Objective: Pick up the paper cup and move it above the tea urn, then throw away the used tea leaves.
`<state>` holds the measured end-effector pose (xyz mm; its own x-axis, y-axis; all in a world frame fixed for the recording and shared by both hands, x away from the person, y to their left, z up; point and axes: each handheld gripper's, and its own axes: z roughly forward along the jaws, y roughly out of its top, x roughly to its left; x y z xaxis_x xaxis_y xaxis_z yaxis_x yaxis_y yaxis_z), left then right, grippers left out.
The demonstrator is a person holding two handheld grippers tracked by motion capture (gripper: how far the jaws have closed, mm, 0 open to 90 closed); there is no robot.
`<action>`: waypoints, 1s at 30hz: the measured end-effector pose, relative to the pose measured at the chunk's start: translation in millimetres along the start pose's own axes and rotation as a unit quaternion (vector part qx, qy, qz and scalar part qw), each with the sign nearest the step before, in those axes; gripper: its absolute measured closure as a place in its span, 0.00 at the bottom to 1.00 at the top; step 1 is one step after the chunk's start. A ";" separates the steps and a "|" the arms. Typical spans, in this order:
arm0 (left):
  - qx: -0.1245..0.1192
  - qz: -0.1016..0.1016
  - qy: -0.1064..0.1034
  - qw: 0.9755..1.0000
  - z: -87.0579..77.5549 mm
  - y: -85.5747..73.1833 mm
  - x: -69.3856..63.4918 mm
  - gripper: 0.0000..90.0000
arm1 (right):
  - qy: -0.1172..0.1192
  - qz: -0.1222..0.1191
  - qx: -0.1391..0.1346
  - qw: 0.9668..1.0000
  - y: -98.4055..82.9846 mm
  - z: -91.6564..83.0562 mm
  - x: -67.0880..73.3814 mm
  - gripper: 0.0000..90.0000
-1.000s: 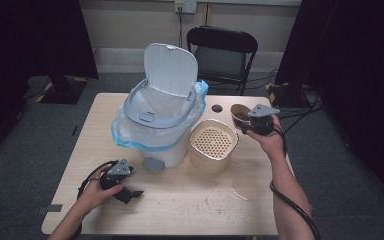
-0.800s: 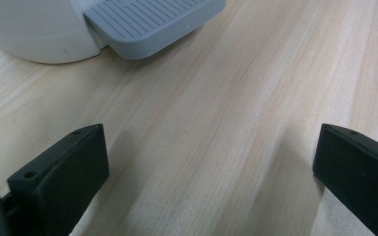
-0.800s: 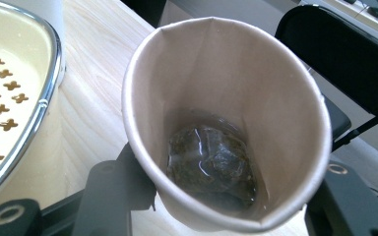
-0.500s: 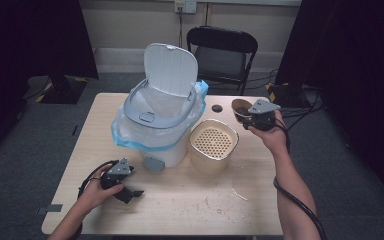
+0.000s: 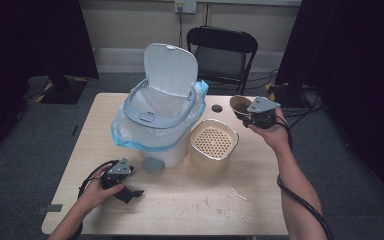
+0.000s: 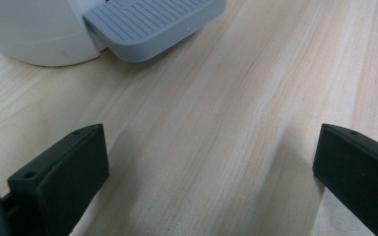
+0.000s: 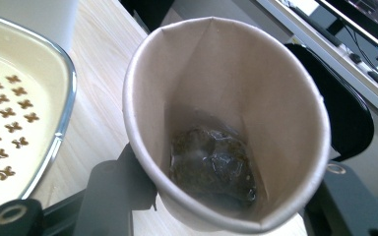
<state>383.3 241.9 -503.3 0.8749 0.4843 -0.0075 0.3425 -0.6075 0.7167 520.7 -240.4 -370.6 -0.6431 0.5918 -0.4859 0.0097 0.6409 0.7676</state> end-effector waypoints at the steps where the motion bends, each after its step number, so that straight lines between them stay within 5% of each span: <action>1: 0.000 0.000 0.000 1.000 0.0 0.0 0.0 0.00 | -0.003 -0.004 0.001 1.000 1.2 -0.6 -0.3 0.53; 8: -0.001 0.000 0.000 1.000 0.2 0.2 0.1 0.00 | -0.001 -0.041 -0.001 0.999 9.0 -4.1 -0.6 0.53; 30: -0.002 0.001 -0.003 1.000 1.6 1.4 0.8 0.00 | 0.006 -0.068 -0.018 0.997 19.6 -14.9 0.3 0.53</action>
<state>385.1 240.5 -503.4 0.8775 0.4795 -0.0106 0.3399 -0.6062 0.7191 509.3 -234.9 -349.5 -0.6457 0.4941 -0.5822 -0.1067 0.6966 0.7095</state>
